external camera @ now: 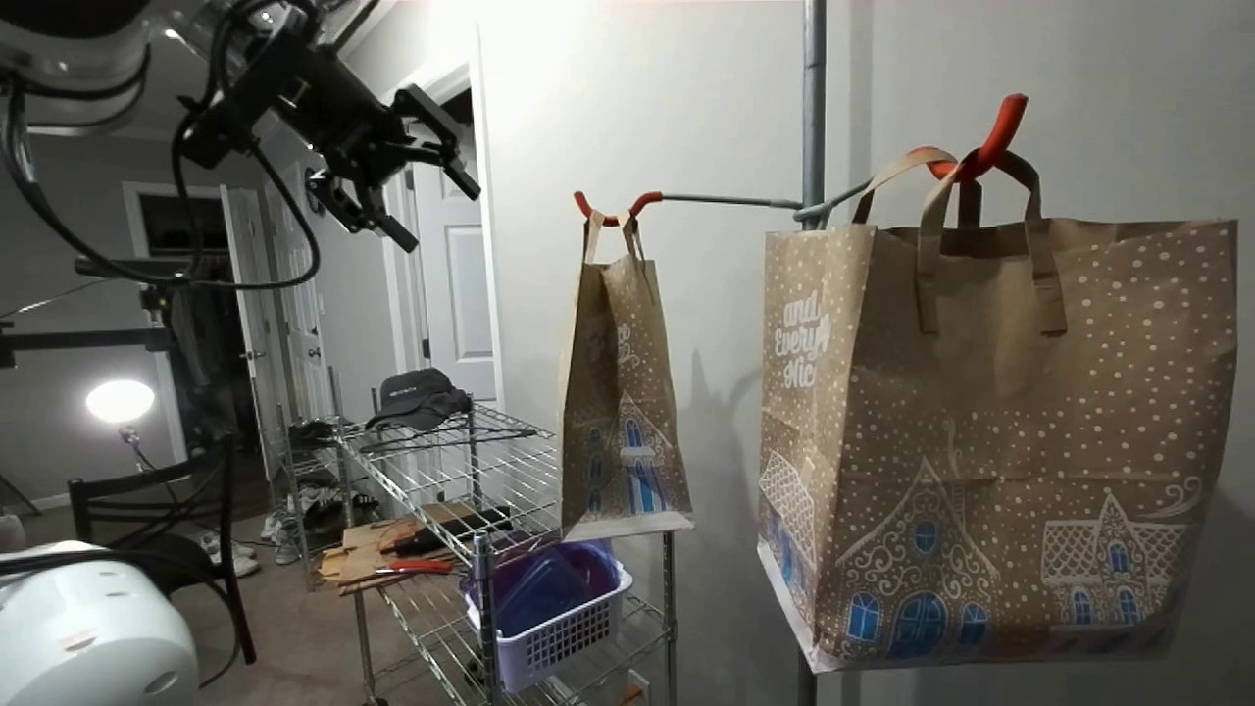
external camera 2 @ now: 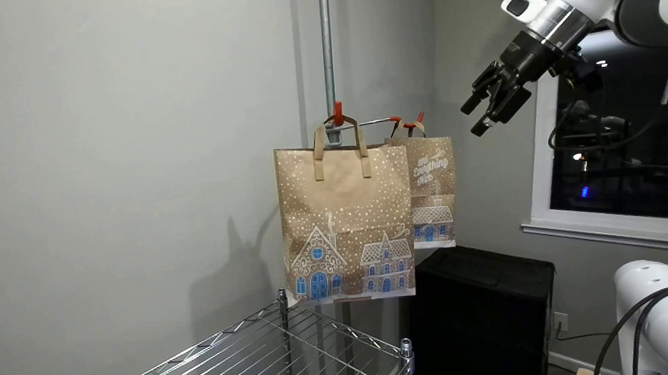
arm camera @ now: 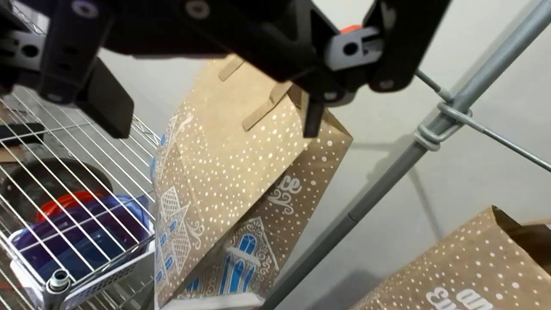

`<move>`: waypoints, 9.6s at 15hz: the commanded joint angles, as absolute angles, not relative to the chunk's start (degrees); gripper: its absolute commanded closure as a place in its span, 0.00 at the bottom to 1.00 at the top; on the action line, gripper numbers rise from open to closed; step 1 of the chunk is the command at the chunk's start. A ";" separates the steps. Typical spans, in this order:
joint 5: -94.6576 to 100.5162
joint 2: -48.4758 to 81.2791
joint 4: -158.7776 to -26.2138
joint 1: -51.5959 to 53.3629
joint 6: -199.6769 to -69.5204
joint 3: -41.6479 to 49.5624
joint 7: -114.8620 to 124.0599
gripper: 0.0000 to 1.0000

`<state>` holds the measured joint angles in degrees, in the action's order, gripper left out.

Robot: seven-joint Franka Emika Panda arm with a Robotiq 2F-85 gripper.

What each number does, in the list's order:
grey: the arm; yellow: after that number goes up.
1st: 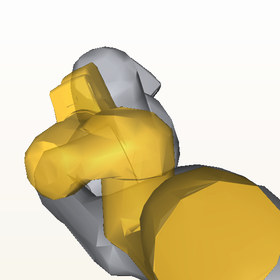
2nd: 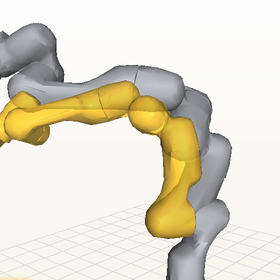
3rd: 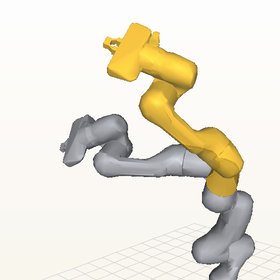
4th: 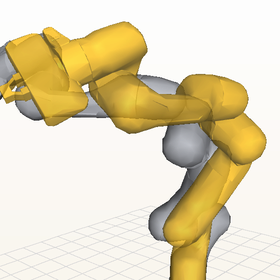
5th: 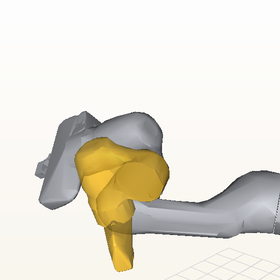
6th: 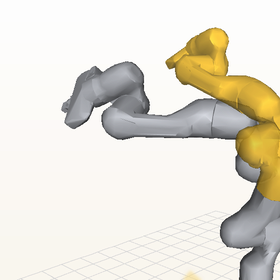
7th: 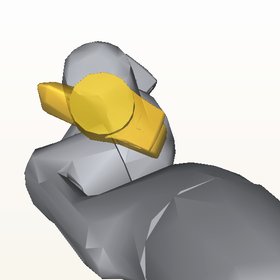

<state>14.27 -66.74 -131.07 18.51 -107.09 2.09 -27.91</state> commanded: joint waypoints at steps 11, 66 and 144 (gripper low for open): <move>9.25 -44.13 -116.35 22.57 -122.60 9.07 -38.87 0.00; -18.59 -24.26 -109.75 13.02 -122.79 6.37 -64.47 0.47; 22.14 -15.32 -92.60 13.84 -112.30 -32.67 5.13 0.94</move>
<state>18.64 -19.37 -96.29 13.58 -113.35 -30.59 1.56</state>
